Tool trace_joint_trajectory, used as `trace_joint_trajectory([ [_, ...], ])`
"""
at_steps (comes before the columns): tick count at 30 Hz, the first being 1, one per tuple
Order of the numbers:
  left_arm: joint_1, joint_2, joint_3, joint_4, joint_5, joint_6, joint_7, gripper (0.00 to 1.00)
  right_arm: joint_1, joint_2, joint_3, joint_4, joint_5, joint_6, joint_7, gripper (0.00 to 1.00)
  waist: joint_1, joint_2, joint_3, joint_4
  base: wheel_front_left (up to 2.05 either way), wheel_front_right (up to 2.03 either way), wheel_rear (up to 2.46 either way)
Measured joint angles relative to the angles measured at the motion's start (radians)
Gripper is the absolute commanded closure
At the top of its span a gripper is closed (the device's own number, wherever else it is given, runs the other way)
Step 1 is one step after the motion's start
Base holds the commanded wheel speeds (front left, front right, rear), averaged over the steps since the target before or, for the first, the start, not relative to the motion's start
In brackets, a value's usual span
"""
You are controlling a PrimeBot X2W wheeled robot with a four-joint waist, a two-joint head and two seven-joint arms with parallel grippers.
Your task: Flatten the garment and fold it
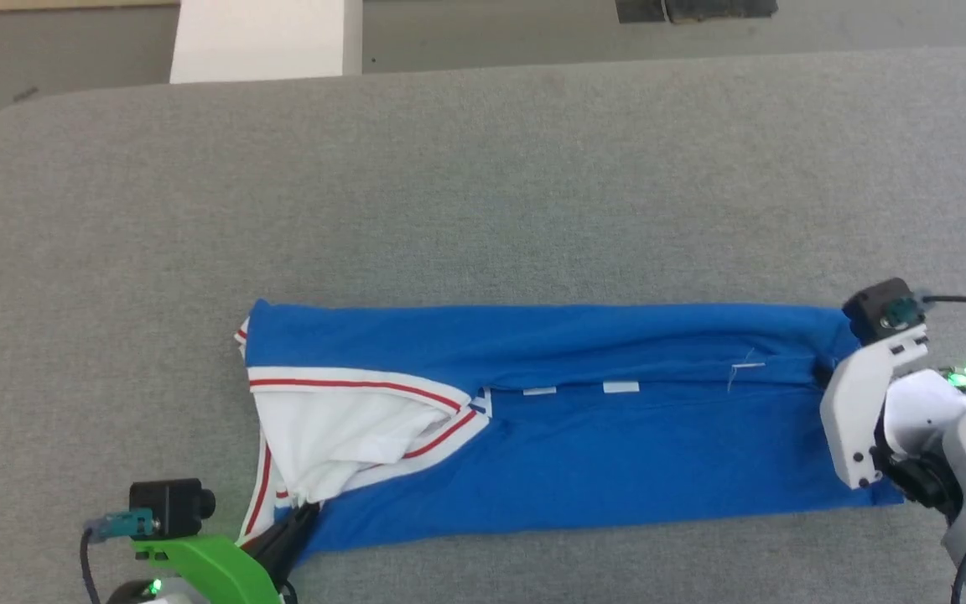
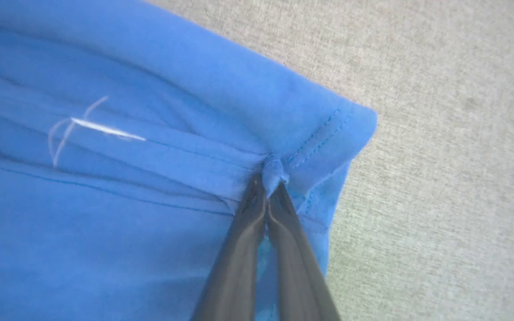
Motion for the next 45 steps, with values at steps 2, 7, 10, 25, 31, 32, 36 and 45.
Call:
trace_joint_trajectory([
  [2,0.001,-0.013,0.001,-0.005,0.0,0.001,-0.013,0.0,0.031,0.007,-0.029,-0.023,0.008,0.0,-0.006,0.0,0.0,0.0,-0.014,0.002,0.0,0.0,0.0],
  [7,0.003,-0.048,0.006,-0.024,0.039,0.008,-0.106,0.0,0.152,0.038,-0.122,-0.107,0.027,0.0,-0.061,0.0,0.0,0.0,-0.061,0.007,0.0,0.0,0.0],
  [10,-0.005,-0.069,0.031,-0.022,0.083,0.032,-0.194,0.0,0.222,0.072,-0.192,-0.17,0.033,0.0,-0.112,0.0,0.0,0.0,-0.089,0.011,0.0,0.0,0.0],
  [25,-0.158,-0.252,0.263,0.072,0.476,0.068,-0.372,0.0,0.406,0.33,-0.501,-0.364,-0.029,0.0,-0.354,0.0,0.0,0.0,-0.178,0.054,0.0,0.0,0.0],
  [31,-0.15,-0.334,0.37,0.076,0.613,0.005,-0.373,0.0,0.366,0.383,-0.606,-0.286,-0.052,0.0,-0.288,0.0,0.0,0.0,-0.184,0.043,0.0,0.0,0.0],
  [32,-0.146,-0.346,0.388,0.08,0.626,-0.009,-0.373,0.0,0.349,0.386,-0.625,-0.263,-0.055,0.0,-0.258,0.0,0.0,0.0,-0.184,0.041,0.0,0.0,0.0],
  [36,-0.128,-0.386,0.442,0.096,0.678,-0.053,-0.373,0.0,0.275,0.387,-0.669,-0.163,-0.057,0.0,-0.142,0.0,0.0,0.0,-0.187,0.035,0.0,0.0,0.0],
  [45,-0.124,-0.442,0.518,0.113,0.743,-0.116,-0.373,0.0,0.117,0.389,-0.675,-0.016,-0.202,0.0,0.07,0.0,0.0001,0.0,-0.164,0.043,0.0,0.0,0.0],
])
